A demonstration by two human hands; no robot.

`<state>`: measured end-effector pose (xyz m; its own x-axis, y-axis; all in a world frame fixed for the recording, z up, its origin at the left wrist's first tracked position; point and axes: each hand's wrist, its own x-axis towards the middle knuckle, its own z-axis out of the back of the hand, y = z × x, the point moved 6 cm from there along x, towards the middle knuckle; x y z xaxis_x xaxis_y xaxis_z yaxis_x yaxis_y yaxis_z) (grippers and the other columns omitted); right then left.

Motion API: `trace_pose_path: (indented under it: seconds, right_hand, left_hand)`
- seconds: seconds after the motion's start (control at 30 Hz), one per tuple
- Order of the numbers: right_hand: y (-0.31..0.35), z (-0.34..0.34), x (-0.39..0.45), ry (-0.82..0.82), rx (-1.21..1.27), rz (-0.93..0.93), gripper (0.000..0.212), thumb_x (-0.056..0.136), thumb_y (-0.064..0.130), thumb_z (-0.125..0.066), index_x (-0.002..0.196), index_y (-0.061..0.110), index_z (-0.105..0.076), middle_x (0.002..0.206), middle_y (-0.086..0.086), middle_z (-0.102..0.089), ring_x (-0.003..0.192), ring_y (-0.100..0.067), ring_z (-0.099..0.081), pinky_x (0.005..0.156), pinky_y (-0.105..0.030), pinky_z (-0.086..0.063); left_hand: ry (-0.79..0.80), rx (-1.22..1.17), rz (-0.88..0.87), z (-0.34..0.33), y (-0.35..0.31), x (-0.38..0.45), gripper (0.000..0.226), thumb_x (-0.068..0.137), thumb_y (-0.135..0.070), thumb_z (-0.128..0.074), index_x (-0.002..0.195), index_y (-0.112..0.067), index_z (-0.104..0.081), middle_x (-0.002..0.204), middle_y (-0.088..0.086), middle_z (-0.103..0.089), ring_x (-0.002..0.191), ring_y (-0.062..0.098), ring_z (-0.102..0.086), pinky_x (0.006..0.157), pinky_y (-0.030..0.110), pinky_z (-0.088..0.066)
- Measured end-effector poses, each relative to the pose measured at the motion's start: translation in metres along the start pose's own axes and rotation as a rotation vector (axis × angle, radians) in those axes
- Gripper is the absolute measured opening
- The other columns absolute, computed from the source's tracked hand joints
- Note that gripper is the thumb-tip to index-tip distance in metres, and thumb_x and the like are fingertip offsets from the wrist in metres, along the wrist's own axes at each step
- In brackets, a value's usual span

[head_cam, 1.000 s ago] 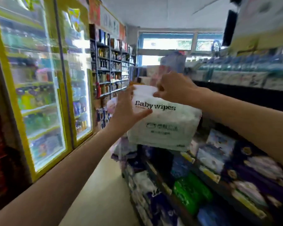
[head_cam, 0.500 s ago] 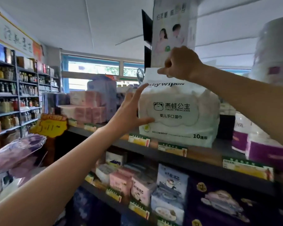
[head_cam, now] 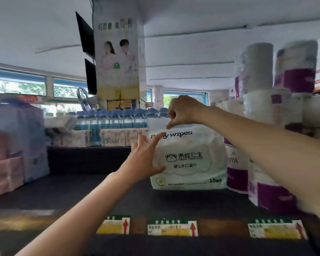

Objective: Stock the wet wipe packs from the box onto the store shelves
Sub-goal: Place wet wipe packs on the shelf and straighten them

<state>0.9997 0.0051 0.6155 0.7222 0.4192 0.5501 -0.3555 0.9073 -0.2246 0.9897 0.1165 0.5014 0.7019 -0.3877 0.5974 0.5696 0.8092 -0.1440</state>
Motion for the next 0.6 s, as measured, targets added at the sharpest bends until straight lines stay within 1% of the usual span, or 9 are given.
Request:
trace_pose_path:
  seconds: [0.07,0.13,0.2,0.27,0.33,0.4,0.5,0.53,0.6]
  right_hand:
    - [-0.011,-0.014,0.006,0.009,-0.036,0.028,0.04,0.075,0.035,-0.074,0.052,0.024,-0.044,0.055,0.011,-0.046,0.053,-0.002,-0.041,0.066,-0.022,-0.034]
    - [-0.024,-0.026,0.013,0.033,-0.057,0.03,0.039,0.076,0.037,-0.072,0.053,0.025,-0.043,0.056,0.011,-0.048,0.053,-0.001,-0.041,0.065,-0.019,-0.032]
    - [-0.035,-0.038,0.021,0.052,-0.063,0.023,0.038,0.076,0.039,-0.072,0.055,0.025,-0.043,0.057,0.01,-0.048,0.054,0.0,-0.041,0.076,-0.021,-0.035]
    - [-0.04,-0.049,0.027,0.06,-0.069,0.015,0.038,0.076,0.038,-0.072,0.054,0.025,-0.044,0.056,0.01,-0.048,0.054,-0.001,-0.042,0.091,-0.028,-0.037]
    - [-0.048,-0.058,0.032,0.074,-0.057,-0.012,0.037,0.076,0.038,-0.071,0.055,0.024,-0.045,0.054,0.009,-0.048,0.053,-0.003,-0.044,0.102,-0.034,-0.034]
    - [-0.059,-0.069,0.037,0.1,-0.044,-0.048,0.035,0.077,0.039,-0.071,0.057,0.022,-0.047,0.055,0.008,-0.049,0.053,-0.005,-0.046,0.107,-0.038,-0.034]
    - [-0.069,-0.086,0.038,0.144,-0.058,-0.086,0.035,0.078,0.041,-0.069,0.059,0.022,-0.046,0.058,0.008,-0.049,0.055,-0.004,-0.045,0.103,-0.04,-0.04]
    - [-0.07,-0.09,0.038,0.151,-0.071,-0.092,0.036,0.079,0.041,-0.068,0.059,0.023,-0.044,0.058,0.01,-0.047,0.056,-0.002,-0.043,0.106,-0.04,-0.036]
    - [-0.071,-0.094,0.039,0.154,-0.124,-0.107,0.037,0.08,0.042,-0.065,0.059,0.025,-0.041,0.06,0.012,-0.045,0.058,-0.002,-0.041,0.11,-0.041,-0.023]
  left_hand:
    - [0.036,0.005,-0.009,-0.014,0.004,0.014,0.091,0.076,-0.035,-0.07,0.144,-0.042,-0.009,0.126,0.008,-0.029,0.122,0.031,-0.032,0.107,0.044,-0.034]
    - [0.054,0.029,-0.023,-0.022,0.006,0.026,0.091,0.077,-0.036,-0.07,0.144,-0.041,-0.009,0.128,0.009,-0.031,0.123,0.03,-0.032,0.107,0.042,-0.033]
    - [0.061,0.054,-0.027,-0.026,0.01,0.037,0.088,0.078,-0.036,-0.069,0.145,-0.04,-0.011,0.129,0.01,-0.034,0.123,0.029,-0.032,0.106,0.04,-0.033]
    - [0.069,0.075,-0.022,-0.031,0.014,0.045,0.085,0.079,-0.036,-0.069,0.144,-0.038,-0.014,0.13,0.01,-0.036,0.124,0.029,-0.034,0.105,0.039,-0.034]
    - [0.083,0.126,-0.02,-0.038,0.016,0.052,0.083,0.08,-0.035,-0.068,0.143,-0.036,-0.015,0.13,0.011,-0.036,0.123,0.03,-0.036,0.105,0.039,-0.036]
    - [0.098,0.197,-0.033,-0.043,0.017,0.061,0.08,0.082,-0.033,-0.067,0.143,-0.034,-0.016,0.129,0.013,-0.037,0.123,0.03,-0.038,0.104,0.038,-0.037]
    - [0.107,0.256,-0.066,-0.048,0.02,0.072,0.072,0.083,-0.029,-0.065,0.14,-0.03,-0.022,0.131,0.011,-0.042,0.123,0.028,-0.042,0.102,0.036,-0.04]
    - [0.113,0.275,-0.079,-0.05,0.021,0.075,0.069,0.084,-0.027,-0.064,0.14,-0.029,-0.023,0.131,0.01,-0.044,0.122,0.027,-0.043,0.101,0.036,-0.04]
    - [0.13,0.294,-0.103,-0.055,0.022,0.078,0.067,0.085,-0.025,-0.063,0.14,-0.027,-0.023,0.13,0.009,-0.048,0.123,0.026,-0.044,0.1,0.035,-0.04]
